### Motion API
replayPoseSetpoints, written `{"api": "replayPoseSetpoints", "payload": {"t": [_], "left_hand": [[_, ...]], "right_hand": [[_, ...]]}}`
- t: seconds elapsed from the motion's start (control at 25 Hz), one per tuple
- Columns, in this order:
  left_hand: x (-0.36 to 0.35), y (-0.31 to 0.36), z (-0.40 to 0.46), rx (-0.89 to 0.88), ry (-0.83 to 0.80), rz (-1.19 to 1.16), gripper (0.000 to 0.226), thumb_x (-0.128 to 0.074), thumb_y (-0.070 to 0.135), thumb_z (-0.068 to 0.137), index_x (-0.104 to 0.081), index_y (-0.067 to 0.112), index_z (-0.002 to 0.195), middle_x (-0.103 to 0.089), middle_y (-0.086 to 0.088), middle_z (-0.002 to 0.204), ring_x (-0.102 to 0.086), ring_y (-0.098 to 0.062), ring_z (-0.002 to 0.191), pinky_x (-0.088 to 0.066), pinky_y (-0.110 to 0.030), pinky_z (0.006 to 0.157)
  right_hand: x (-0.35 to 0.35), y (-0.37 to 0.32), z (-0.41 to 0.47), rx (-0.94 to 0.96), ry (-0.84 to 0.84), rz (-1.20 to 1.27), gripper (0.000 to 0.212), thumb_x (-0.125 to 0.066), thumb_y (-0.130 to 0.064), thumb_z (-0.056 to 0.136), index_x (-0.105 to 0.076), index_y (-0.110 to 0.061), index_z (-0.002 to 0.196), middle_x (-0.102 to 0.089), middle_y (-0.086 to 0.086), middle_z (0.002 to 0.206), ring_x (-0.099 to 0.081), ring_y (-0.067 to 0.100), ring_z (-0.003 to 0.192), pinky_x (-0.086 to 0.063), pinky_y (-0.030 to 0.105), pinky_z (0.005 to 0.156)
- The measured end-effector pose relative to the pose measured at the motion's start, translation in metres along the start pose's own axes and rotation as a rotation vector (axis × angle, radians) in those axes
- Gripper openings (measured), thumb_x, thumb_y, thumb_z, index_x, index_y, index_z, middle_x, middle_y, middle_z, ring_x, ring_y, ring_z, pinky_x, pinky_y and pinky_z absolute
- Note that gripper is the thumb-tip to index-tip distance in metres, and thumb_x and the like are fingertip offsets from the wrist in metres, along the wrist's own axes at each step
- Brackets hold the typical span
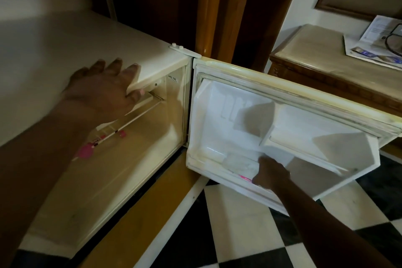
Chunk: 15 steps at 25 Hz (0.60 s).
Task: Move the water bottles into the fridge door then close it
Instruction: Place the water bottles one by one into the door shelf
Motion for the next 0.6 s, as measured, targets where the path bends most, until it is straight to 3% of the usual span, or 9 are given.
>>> {"api": "replayPoseSetpoints", "payload": {"t": [0.08, 0.24, 0.44, 0.6], "left_hand": [[0.002, 0.001, -0.003, 0.012, -0.009, -0.01, 0.072, -0.021, 0.066, 0.089, -0.009, 0.035, 0.153, -0.015, -0.005, 0.164, -0.015, -0.035, 0.148, -0.02, -0.055, 0.115], [0.004, 0.003, -0.004, 0.022, -0.016, -0.005, 0.075, -0.023, 0.068, 0.088, -0.008, 0.035, 0.153, -0.013, -0.005, 0.164, -0.014, -0.035, 0.148, -0.019, -0.055, 0.115], [0.004, 0.003, -0.005, 0.03, -0.026, -0.01, 0.077, -0.025, 0.071, 0.086, -0.007, 0.037, 0.153, -0.013, -0.004, 0.164, -0.014, -0.034, 0.149, -0.018, -0.054, 0.116], [0.005, 0.003, -0.006, 0.044, -0.036, -0.005, 0.079, -0.025, 0.072, 0.085, -0.008, 0.038, 0.153, -0.012, -0.003, 0.165, -0.013, -0.033, 0.149, -0.017, -0.053, 0.116]], "right_hand": [[0.015, -0.033, -0.005, 0.096, 0.093, 0.047, 0.065, -0.075, -0.035, 0.065, -0.051, -0.02, 0.124, -0.061, 0.004, 0.124, -0.061, 0.028, 0.111, -0.053, 0.04, 0.091], [0.041, -0.116, -0.014, 0.369, 0.217, 0.124, 0.077, -0.073, -0.05, 0.071, -0.044, -0.022, 0.137, -0.054, 0.002, 0.14, -0.054, 0.024, 0.125, -0.045, 0.037, 0.097], [0.075, -0.166, -0.003, 0.419, 0.317, 0.43, 0.072, -0.084, -0.036, 0.07, -0.051, -0.015, 0.13, -0.061, 0.006, 0.124, -0.056, 0.027, 0.116, -0.045, 0.035, 0.092], [0.075, -0.172, -0.006, 0.49, 0.313, 0.488, 0.064, -0.085, -0.029, 0.07, -0.052, -0.012, 0.122, -0.059, 0.008, 0.117, -0.055, 0.028, 0.11, -0.042, 0.031, 0.086]]}}
Point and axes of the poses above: each hand's wrist, its own z-axis towards the middle knuckle, its own x-axis out of the back of the hand, y = z × x, the point moved 7 cm from there along z, towards the middle knuckle
